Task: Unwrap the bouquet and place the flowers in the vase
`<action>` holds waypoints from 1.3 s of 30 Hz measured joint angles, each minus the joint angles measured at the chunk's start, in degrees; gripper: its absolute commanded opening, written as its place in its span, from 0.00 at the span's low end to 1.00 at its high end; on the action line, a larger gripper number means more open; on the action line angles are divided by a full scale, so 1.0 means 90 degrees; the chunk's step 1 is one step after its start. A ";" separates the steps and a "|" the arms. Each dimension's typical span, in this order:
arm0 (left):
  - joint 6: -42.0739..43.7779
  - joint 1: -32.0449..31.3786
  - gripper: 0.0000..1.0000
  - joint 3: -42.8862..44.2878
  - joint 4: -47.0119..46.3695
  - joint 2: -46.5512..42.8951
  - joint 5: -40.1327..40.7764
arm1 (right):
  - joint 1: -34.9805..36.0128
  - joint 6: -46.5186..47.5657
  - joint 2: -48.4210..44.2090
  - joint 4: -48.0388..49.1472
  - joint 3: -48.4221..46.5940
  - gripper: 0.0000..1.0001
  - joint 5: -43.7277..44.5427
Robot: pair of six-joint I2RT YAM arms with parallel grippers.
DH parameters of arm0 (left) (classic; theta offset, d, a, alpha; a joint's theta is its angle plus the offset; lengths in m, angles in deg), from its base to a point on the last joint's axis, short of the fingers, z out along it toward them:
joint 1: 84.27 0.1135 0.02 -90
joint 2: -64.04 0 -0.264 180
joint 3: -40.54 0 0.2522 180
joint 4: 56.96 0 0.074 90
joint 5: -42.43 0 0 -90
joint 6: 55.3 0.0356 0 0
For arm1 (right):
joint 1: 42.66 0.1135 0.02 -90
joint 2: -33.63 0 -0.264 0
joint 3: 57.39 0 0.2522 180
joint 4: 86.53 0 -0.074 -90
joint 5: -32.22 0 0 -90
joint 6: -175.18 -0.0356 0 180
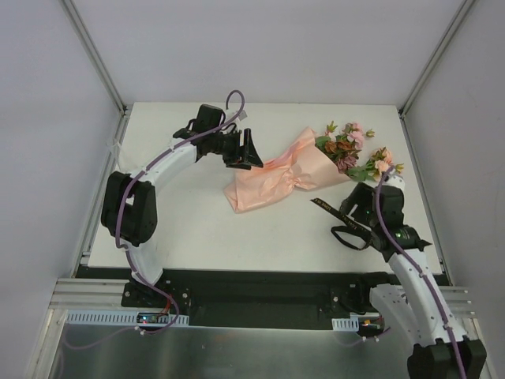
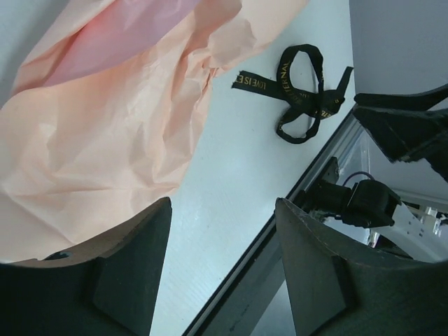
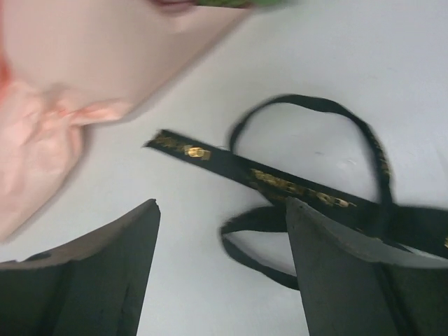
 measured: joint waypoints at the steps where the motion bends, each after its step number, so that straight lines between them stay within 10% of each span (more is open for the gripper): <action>1: 0.0024 0.0000 0.63 -0.0002 0.0051 0.0000 0.0087 | 0.0245 0.0119 0.0216 0.0056 -0.0214 0.76 -0.0175; 13: 0.0401 0.0367 0.70 0.0287 0.0610 0.0512 0.0940 | 0.2953 0.0219 0.3470 0.1418 -0.2322 0.76 -0.1098; 23: 0.0374 0.0656 0.59 0.0449 0.1071 0.1732 0.1025 | 0.3016 0.0100 0.3266 0.1467 -0.1931 0.76 -0.0867; 30: 0.0323 0.0648 0.30 0.0580 0.1117 0.1758 0.0760 | 0.2650 -0.0226 0.3500 0.1540 -0.1770 0.74 -0.0743; 39: 0.0316 0.0520 0.18 0.0595 0.1105 0.1600 0.0534 | 0.1991 -0.0661 0.4957 0.1603 -0.1948 0.40 -0.0816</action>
